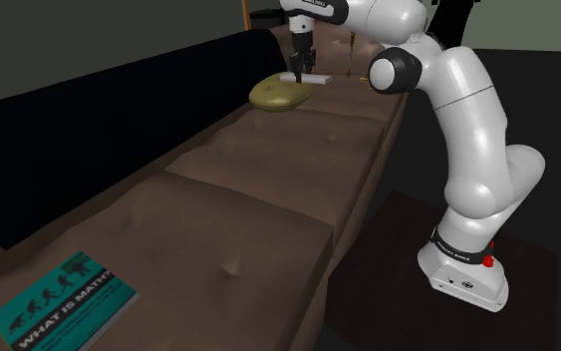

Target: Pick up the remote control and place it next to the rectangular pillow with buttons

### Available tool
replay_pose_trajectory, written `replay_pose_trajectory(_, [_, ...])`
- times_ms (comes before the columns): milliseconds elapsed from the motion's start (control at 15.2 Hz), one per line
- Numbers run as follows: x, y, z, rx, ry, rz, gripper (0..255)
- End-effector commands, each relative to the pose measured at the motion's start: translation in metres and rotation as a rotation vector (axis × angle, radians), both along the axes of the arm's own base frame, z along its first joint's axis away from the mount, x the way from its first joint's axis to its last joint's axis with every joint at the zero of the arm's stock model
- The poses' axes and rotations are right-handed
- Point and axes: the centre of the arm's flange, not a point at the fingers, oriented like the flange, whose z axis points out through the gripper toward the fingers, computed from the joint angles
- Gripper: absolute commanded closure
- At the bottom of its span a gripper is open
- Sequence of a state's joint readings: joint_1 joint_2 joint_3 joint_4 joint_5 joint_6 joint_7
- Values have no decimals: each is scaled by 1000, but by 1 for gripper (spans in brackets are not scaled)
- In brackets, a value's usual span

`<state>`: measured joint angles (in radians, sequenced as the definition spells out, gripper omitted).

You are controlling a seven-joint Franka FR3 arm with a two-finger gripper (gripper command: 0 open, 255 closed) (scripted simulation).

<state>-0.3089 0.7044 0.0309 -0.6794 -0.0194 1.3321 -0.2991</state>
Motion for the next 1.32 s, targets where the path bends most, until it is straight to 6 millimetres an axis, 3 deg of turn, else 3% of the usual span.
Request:
replay_pose_trajectory(0, [-1,-2,-9,-1,-3,1,255])
replay_pose_trajectory(1254, [-1,-2,-109,-1,-3,1,255])
